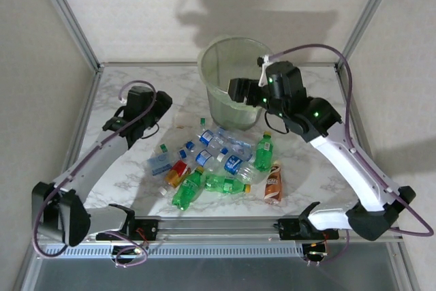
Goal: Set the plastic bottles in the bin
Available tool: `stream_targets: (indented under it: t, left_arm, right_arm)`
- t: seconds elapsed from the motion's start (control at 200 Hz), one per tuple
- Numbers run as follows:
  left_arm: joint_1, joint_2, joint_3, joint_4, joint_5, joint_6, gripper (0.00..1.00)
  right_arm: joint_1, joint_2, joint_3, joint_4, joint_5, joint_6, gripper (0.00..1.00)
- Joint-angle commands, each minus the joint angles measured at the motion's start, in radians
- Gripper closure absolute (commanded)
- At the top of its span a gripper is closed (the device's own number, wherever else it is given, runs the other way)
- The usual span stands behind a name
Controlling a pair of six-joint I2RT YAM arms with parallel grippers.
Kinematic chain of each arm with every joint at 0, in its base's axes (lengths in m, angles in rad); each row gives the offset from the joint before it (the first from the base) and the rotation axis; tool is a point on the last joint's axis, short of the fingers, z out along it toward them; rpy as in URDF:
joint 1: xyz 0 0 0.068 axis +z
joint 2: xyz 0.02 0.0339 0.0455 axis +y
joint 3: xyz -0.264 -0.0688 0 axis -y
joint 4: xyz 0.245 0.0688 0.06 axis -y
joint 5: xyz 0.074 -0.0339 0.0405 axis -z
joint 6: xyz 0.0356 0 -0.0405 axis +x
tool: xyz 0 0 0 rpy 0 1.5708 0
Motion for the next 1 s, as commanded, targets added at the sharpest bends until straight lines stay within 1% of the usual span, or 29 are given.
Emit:
stream_targets:
  t: [0.0, 0.12, 0.3, 0.506, 0.691, 0.911, 0.996]
  left_arm:
    - [0.003, 0.055, 0.018, -0.043, 0.038, -0.102, 0.19]
    - [0.004, 0.148, 0.064, -0.043, 0.041, -0.143, 0.18]
    - [0.006, 0.314, 0.206, -0.132, 0.026, -0.167, 0.18]
    - [0.006, 0.428, 0.259, -0.157, 0.029, -0.196, 0.16]
    - [0.006, 0.490, 0.281, -0.156, 0.044, -0.213, 0.14]
    - [0.006, 0.542, 0.307, -0.157, 0.058, -0.223, 0.14]
    - [0.004, 0.557, 0.321, -0.168, 0.047, -0.219, 0.14]
  right_arm:
    - [0.015, -0.024, -0.042, 0.024, 0.036, 0.037, 0.22]
    - [0.033, -0.038, -0.053, 0.008, 0.059, 0.044, 0.22]
    - [0.043, -0.074, -0.118, 0.058, 0.070, 0.076, 0.22]
    - [0.045, -0.065, -0.111, 0.050, 0.092, 0.071, 0.21]
    - [0.046, -0.074, -0.124, 0.052, 0.116, 0.071, 0.21]
    - [0.046, -0.052, -0.122, 0.059, 0.120, 0.066, 0.20]
    - [0.045, -0.039, -0.112, 0.056, 0.121, 0.060, 0.20]
